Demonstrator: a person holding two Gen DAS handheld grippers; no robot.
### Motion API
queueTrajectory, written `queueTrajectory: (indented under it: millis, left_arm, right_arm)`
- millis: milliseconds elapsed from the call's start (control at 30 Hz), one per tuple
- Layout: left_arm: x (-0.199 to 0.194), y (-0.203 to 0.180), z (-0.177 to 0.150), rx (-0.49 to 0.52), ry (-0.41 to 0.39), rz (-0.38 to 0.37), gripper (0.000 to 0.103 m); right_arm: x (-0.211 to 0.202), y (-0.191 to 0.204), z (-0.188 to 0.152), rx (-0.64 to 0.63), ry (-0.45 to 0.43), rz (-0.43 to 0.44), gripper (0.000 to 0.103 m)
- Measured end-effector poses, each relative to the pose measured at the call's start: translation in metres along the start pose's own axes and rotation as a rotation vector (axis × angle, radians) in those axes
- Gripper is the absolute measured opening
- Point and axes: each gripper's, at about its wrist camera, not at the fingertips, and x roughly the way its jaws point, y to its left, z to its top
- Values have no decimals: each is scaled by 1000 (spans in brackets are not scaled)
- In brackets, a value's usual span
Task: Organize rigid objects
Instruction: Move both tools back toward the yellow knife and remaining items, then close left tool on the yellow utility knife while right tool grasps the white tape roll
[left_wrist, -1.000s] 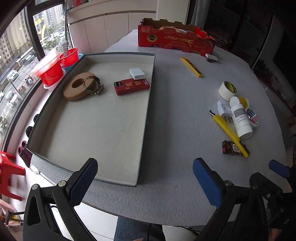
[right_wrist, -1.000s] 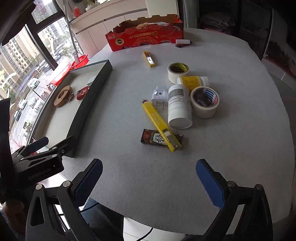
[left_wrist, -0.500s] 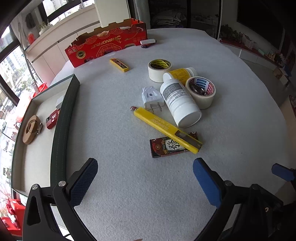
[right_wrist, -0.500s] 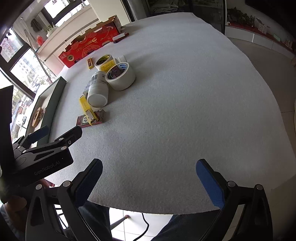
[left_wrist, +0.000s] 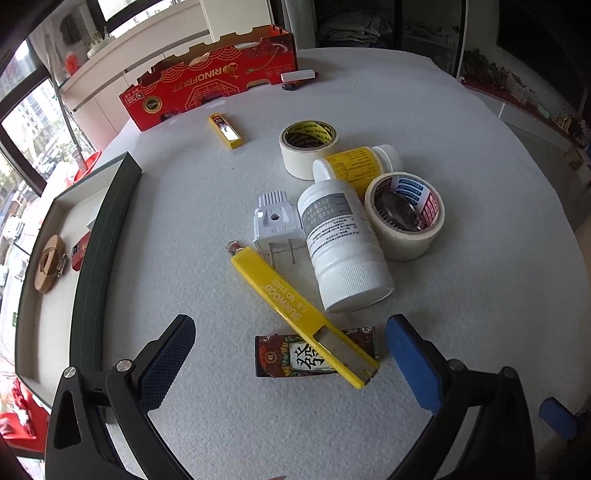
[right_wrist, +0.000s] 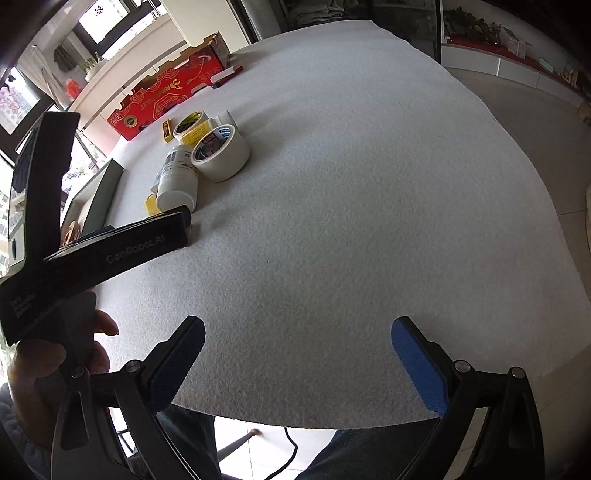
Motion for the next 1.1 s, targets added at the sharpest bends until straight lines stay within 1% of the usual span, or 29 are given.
queueTrajectory:
  millis: [33, 67, 133, 300, 367, 433, 500, 567, 700, 800, 833, 867, 967, 1033, 1100]
  left_arm:
    - [5, 1, -1, 6, 21, 15, 103]
    - [6, 5, -2, 2, 16, -2, 103]
    - [5, 13, -8, 15, 25, 5, 103]
    - [-2, 51, -30, 90, -12, 44, 103]
    - [-4, 68, -33, 85, -20, 37, 103]
    - [-9, 79, -31, 52, -37, 10, 103]
    - [-10, 84, -24, 17, -35, -8, 103]
    - [-4, 83, -15, 6, -15, -11, 103]
    - [11, 68, -2, 24, 14, 2, 103]
    - [18, 53, 5, 50, 23, -16, 103]
    - [18, 51, 7, 51, 10, -17, 103]
    - [19, 48, 8, 53, 14, -18, 103]
    - [24, 50, 14, 12, 61, -50, 103]
    - [28, 54, 16, -24, 91, -88, 103]
    - [30, 54, 14, -43, 93, -134, 102]
  right_arm:
    - [0, 0, 0, -1, -2, -4, 101]
    - [0, -1, 0, 0, -2, -6, 101]
    - [1, -2, 1, 4, 2, -2, 101]
    - [4, 3, 1, -11, -2, -1, 101]
    - [7, 7, 1, -26, -2, -10, 101]
    - [9, 12, 1, -47, -5, -27, 101]
    - [10, 14, 1, -56, -3, -30, 101]
    - [11, 16, 1, -65, 2, -39, 101]
    - [12, 17, 0, -86, 5, -55, 102]
    - [15, 21, -1, -112, 12, -79, 102]
    - [15, 22, -1, -119, 14, -85, 102]
    - [16, 22, -1, -122, 16, -89, 102]
    - [16, 22, 1, -115, 18, -85, 102]
    - [16, 19, 6, -92, 21, -64, 102]
    - [17, 15, 13, -71, 26, -47, 102]
